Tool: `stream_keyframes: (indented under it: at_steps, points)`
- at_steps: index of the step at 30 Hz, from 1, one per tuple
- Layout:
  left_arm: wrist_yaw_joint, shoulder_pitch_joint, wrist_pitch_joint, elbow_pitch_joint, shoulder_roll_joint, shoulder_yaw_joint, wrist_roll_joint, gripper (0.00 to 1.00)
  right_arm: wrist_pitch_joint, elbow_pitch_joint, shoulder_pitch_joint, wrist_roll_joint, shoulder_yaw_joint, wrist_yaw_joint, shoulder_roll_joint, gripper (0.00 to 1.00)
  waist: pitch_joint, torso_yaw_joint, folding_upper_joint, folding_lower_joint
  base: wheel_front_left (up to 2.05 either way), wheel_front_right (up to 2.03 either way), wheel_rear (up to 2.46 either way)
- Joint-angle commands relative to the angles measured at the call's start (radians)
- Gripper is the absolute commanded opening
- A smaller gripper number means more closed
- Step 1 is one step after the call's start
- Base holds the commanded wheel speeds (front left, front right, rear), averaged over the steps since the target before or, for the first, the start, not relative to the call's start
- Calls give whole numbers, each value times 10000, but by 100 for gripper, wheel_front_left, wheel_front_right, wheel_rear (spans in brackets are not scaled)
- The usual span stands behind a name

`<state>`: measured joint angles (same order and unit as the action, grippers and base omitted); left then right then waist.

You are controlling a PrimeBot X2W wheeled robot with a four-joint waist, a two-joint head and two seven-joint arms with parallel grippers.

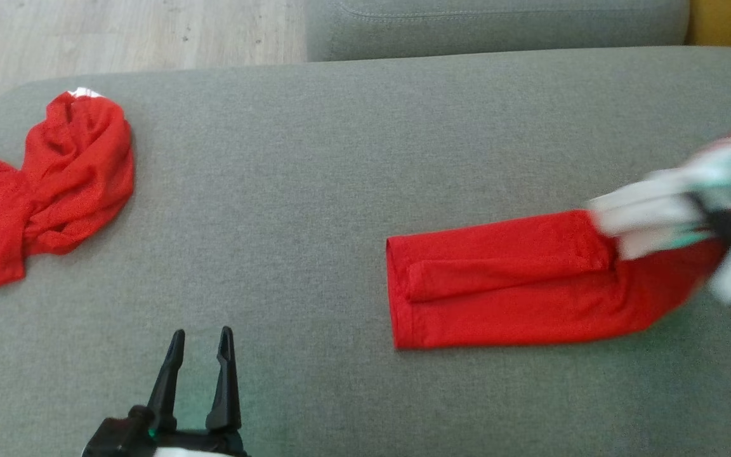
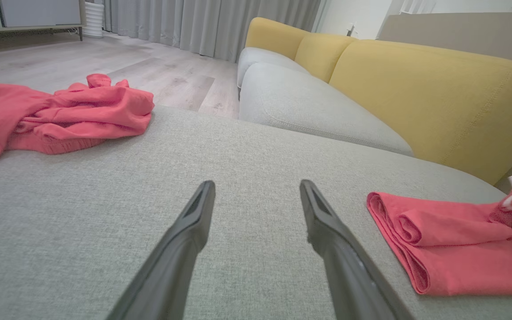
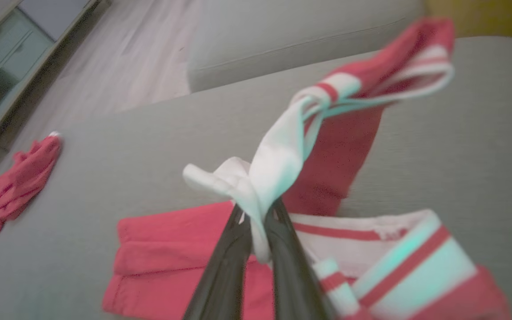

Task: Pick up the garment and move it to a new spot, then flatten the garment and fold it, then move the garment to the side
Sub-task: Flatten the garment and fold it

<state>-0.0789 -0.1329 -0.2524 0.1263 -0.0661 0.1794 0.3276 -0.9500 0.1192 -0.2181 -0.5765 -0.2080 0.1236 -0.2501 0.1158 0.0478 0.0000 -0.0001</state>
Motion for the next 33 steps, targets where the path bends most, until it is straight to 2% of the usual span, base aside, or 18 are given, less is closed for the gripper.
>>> stream_keyframes:
  at_steps: [1, 4, 9, 15, 20, 21, 22, 23, 30, 32, 33]
  points:
    - [-44, 159, -93, -224, 100, -386, -1, 100, -256, 593, -7, -142, 728, 71, 134, 0, 30, -24, 0, 1, 0, 0, 0]
    - [-97, 291, -93, -88, 126, -337, -26, 100, -356, 707, 211, -102, 2133, 71, 746, 0, 119, -6, 0, 1, 0, 0, 0]
    - [-151, 510, -93, 244, 148, -191, 122, 100, 834, -118, 529, 200, 3505, 71, 1760, 0, 163, 232, 0, 1, 0, 0, 0]
    - [-115, 510, -93, 337, 154, -232, 196, 100, 2014, -1121, 679, 400, 4292, 71, 1981, 0, 171, 395, 0, 1, 0, 0, 0]
    - [-53, 448, -93, 349, 156, -219, 276, 100, 2882, -1920, 519, 29, 4881, 71, 1995, 0, 182, 406, 0, 1, 0, 0, 0]
    - [-47, 453, -93, 357, 156, -216, 280, 100, 3056, -2007, 462, -125, 5002, 71, 1995, 32, 191, 394, 0, 1, 0, 0, 0]
    - [-41, 462, -93, 360, 156, -219, 287, 100, 3306, -2085, 407, -335, 5063, 71, 1996, 98, 197, 371, 0, 1, 0, 0, 0]
    - [-37, 468, -93, 367, 157, -214, 285, 100, 3506, -2182, 363, -545, 5133, 71, 1996, 100, 198, 346, 0, 1, 0, 0, 0]
    - [33, 439, -93, 345, 157, -303, 214, 100, 5751, -1855, 160, -2163, 5423, 71, 1998, 100, 99, 90, 0, 1, 0, 0, 0]
    - [33, 422, -93, 261, 157, -333, 152, 100, 6290, -1561, 222, -2116, 5374, 71, 1998, 100, 55, 5, 0, 1, 0, 0, 0]
    - [32, 411, -93, 199, 157, -355, 88, 100, 6585, -1428, 236, -1689, 5253, 71, 1998, 100, 28, -43, 0, 1, 0, 0, 0]
